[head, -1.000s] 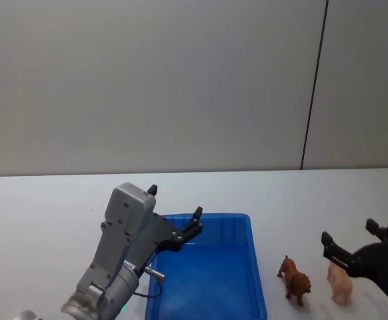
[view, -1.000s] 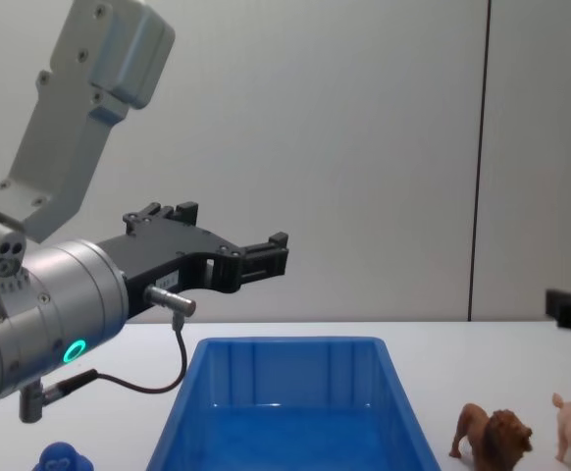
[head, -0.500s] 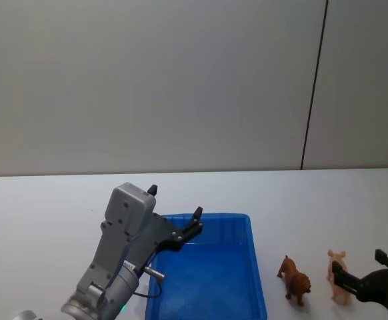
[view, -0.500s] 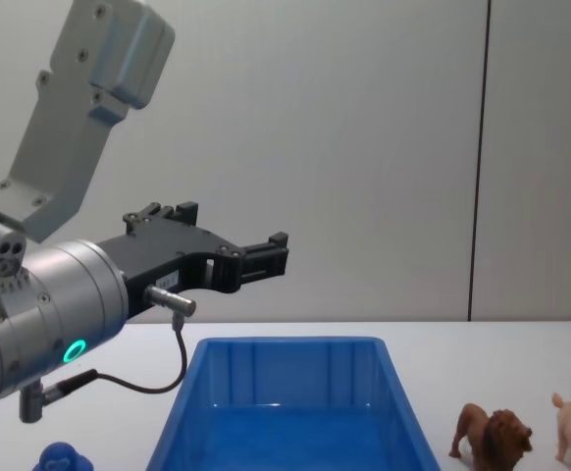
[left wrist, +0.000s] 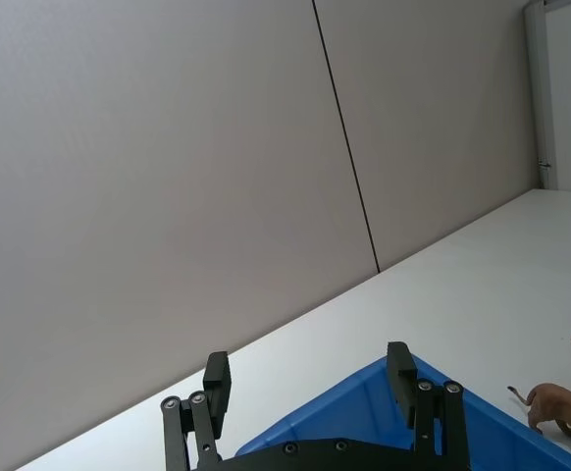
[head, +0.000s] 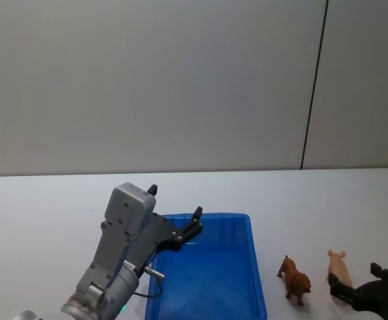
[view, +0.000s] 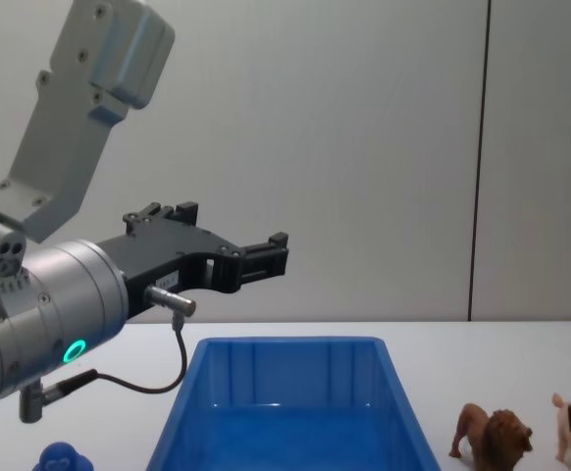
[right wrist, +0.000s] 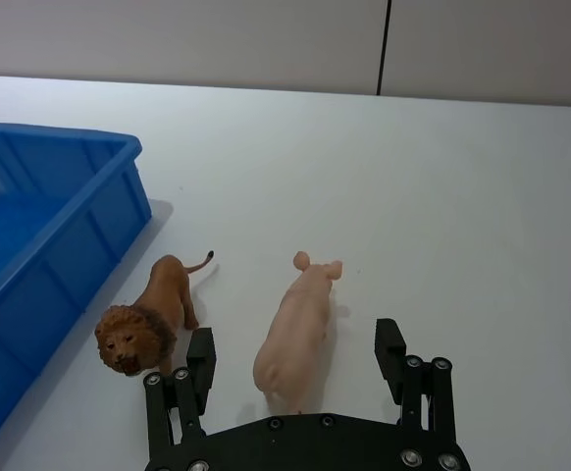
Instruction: Pick up the two dolls from the table and place them into the box.
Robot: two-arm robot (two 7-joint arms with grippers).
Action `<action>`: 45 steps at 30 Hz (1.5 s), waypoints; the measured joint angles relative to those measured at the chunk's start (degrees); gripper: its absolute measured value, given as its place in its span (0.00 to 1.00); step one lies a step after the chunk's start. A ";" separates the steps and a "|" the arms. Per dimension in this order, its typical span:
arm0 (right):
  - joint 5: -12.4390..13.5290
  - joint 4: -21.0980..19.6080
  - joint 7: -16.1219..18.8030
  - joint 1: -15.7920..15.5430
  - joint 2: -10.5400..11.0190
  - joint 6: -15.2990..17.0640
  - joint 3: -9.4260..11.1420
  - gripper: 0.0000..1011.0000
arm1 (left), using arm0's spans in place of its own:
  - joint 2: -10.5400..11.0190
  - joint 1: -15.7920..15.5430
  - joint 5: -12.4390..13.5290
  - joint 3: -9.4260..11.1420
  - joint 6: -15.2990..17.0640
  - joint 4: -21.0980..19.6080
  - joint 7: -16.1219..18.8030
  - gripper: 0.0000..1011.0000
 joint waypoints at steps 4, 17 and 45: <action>-0.08 1.18 0.01 0.80 -0.68 0.75 -0.31 0.99 | 0.00 0.00 0.00 0.00 0.00 0.00 0.00 0.99; -0.85 4.51 -0.04 2.80 -2.28 2.76 -1.04 0.99 | 0.00 0.00 0.00 0.00 0.00 0.00 0.00 0.99; -1.64 9.05 -0.79 5.22 -4.02 2.26 -1.30 0.36 | 0.00 0.00 0.00 0.00 0.00 0.00 0.00 0.99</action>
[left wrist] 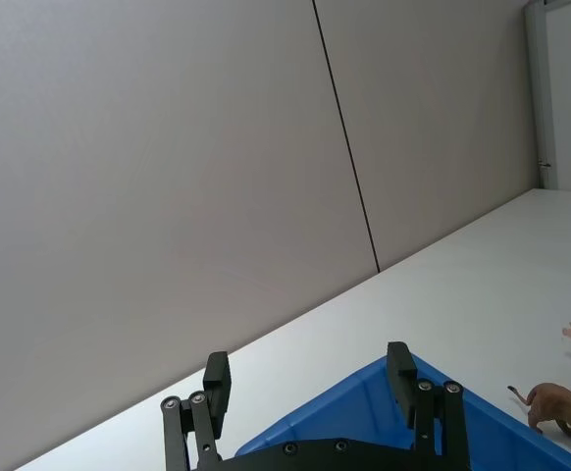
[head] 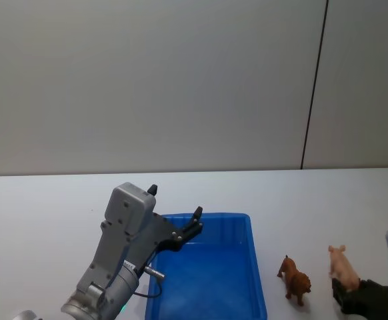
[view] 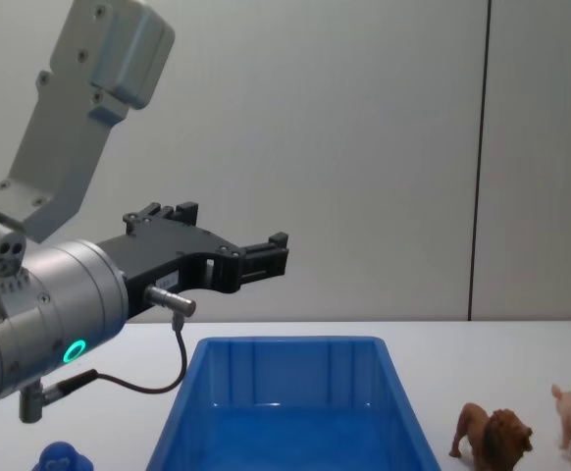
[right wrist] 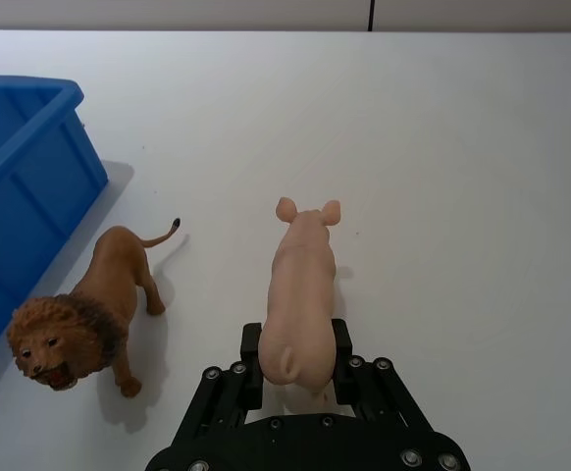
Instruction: Pick up the two dolls from the table and place them into the box.
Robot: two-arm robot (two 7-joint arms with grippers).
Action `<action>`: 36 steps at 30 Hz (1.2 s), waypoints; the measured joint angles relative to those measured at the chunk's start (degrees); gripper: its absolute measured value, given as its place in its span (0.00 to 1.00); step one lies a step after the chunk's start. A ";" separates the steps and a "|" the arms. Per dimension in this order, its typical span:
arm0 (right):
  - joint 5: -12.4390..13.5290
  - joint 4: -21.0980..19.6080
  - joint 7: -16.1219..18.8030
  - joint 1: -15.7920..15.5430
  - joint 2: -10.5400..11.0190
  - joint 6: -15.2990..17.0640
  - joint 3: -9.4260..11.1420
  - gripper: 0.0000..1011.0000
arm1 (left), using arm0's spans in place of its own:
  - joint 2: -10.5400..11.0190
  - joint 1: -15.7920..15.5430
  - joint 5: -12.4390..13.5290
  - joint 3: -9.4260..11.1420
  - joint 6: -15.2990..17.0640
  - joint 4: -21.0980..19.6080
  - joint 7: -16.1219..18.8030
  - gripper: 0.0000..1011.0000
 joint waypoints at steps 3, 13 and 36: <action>-0.49 -0.15 -0.12 0.00 0.00 -1.01 0.03 0.36 | 0.00 0.00 0.00 0.00 0.00 0.00 0.00 0.99; -2.74 -2.59 1.56 0.15 0.10 -5.00 -0.10 0.36 | 0.00 0.00 0.00 0.00 0.00 0.00 0.00 0.99; -6.26 -6.43 14.29 4.06 -2.26 -5.89 -2.99 0.36 | 0.00 0.00 0.00 0.00 0.00 0.00 0.00 0.99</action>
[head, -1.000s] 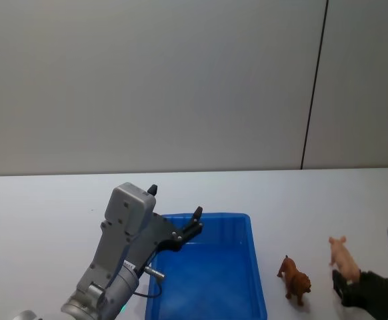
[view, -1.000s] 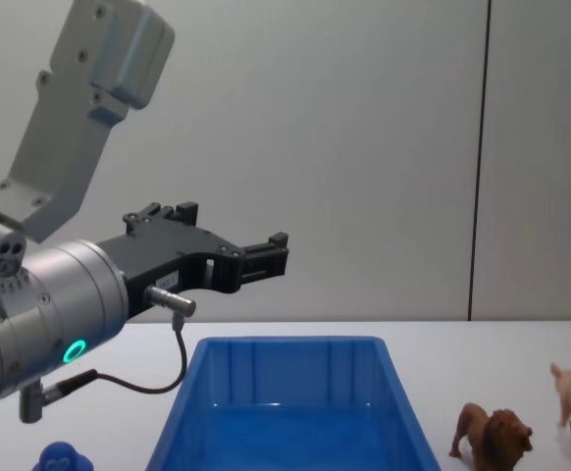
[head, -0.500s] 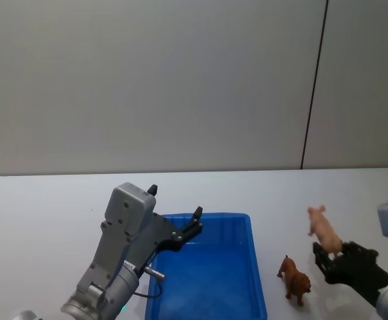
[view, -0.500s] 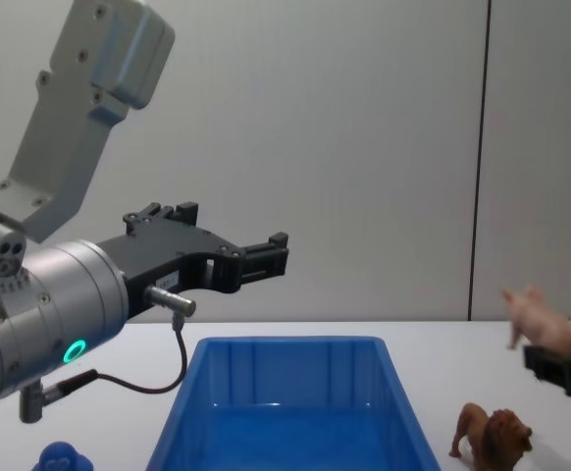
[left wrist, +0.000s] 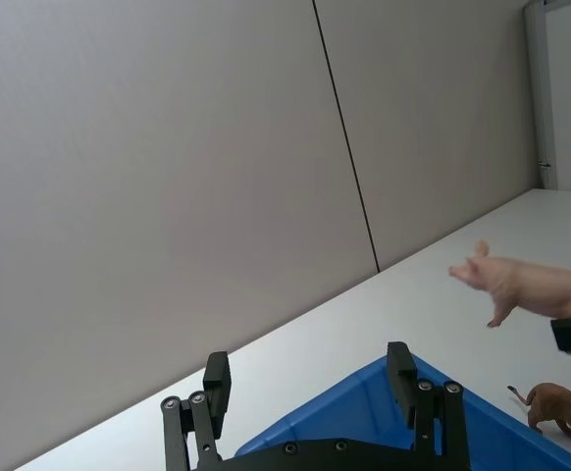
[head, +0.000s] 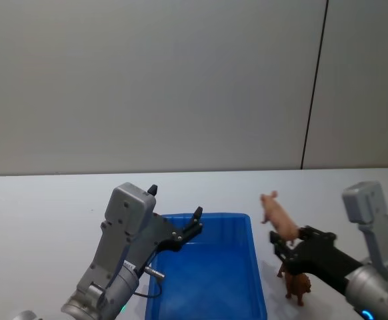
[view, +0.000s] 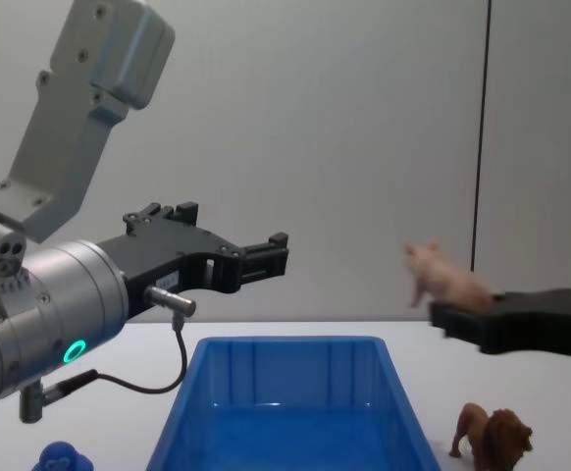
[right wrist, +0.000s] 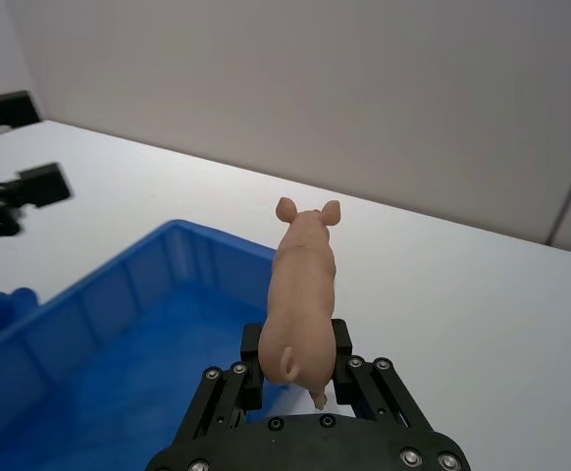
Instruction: Pick up the two dolls from the table and place them into the box.
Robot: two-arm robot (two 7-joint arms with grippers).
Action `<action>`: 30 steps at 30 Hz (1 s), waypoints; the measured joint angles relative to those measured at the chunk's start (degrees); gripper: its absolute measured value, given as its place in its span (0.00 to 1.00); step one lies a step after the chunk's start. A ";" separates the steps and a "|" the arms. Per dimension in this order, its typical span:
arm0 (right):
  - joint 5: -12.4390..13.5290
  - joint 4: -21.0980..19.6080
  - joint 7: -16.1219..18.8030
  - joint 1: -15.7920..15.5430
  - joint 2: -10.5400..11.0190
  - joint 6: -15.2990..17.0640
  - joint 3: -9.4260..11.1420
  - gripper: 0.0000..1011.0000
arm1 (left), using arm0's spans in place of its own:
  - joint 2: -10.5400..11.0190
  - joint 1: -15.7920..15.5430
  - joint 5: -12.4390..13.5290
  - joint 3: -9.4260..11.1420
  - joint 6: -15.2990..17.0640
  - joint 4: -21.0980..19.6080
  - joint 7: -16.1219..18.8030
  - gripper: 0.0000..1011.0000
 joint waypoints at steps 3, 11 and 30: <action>-0.43 0.05 2.11 0.90 -0.72 0.68 -0.74 0.36 | 0.00 0.00 0.00 0.00 0.00 0.00 0.00 0.99; -1.23 2.01 7.01 4.05 -3.35 4.15 -2.73 0.40 | 0.00 0.00 0.00 0.00 0.00 0.00 0.00 0.99; -1.73 4.22 8.56 6.51 -5.20 6.53 -4.25 0.94 | 0.00 0.00 0.00 0.00 0.00 0.00 0.00 0.99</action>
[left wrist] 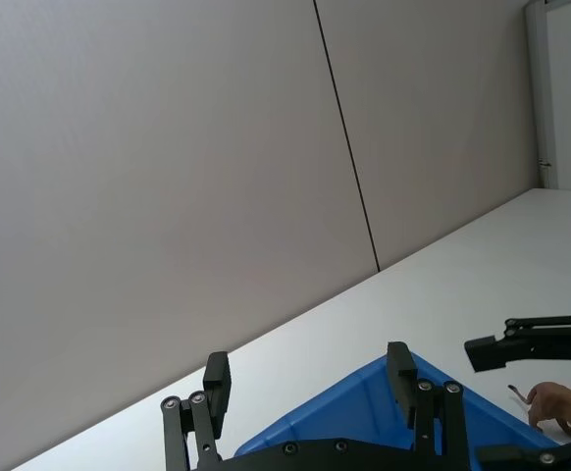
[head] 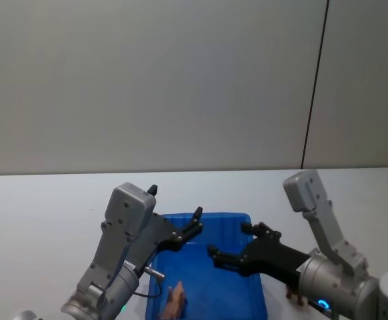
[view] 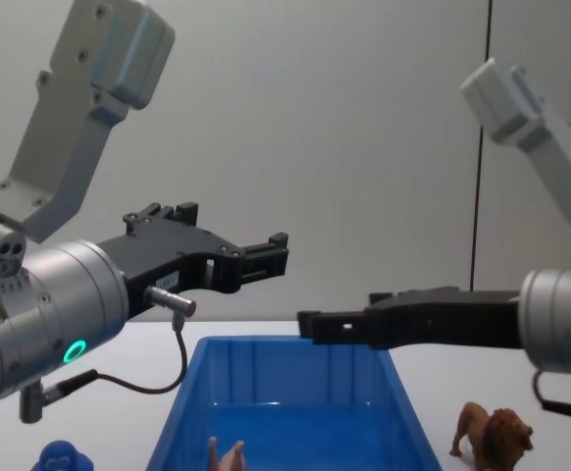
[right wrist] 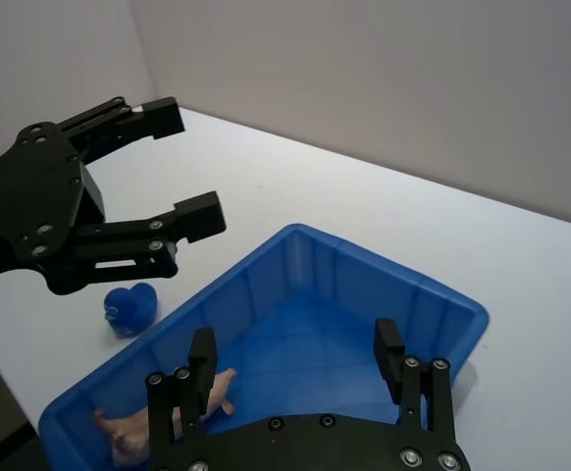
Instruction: Pick up the two dolls from the table and place them into the box.
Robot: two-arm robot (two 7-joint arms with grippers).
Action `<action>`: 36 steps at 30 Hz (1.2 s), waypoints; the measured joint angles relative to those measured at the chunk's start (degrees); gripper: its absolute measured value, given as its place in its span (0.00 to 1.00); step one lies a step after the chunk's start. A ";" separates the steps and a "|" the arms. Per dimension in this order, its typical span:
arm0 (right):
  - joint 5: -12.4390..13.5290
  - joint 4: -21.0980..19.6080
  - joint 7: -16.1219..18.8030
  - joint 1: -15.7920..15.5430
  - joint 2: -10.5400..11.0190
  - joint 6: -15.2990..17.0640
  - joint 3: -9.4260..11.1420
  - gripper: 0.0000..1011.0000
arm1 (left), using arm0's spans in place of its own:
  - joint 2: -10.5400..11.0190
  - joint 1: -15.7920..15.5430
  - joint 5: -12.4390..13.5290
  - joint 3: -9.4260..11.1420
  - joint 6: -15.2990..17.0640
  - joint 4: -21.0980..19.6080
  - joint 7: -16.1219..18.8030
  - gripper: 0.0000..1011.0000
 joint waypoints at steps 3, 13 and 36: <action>0.10 -0.89 -1.18 -0.65 0.56 -0.58 0.31 0.99 | 0.00 0.00 0.00 0.00 0.00 0.00 0.00 0.99; 2.11 -5.16 -5.68 -4.83 3.98 -2.36 2.09 0.99 | 0.00 0.00 0.00 0.00 0.00 0.00 0.00 0.99; 6.21 -10.55 -11.06 -12.66 10.05 -2.24 4.77 0.99 | 0.00 0.00 0.00 0.00 0.00 0.00 0.00 0.99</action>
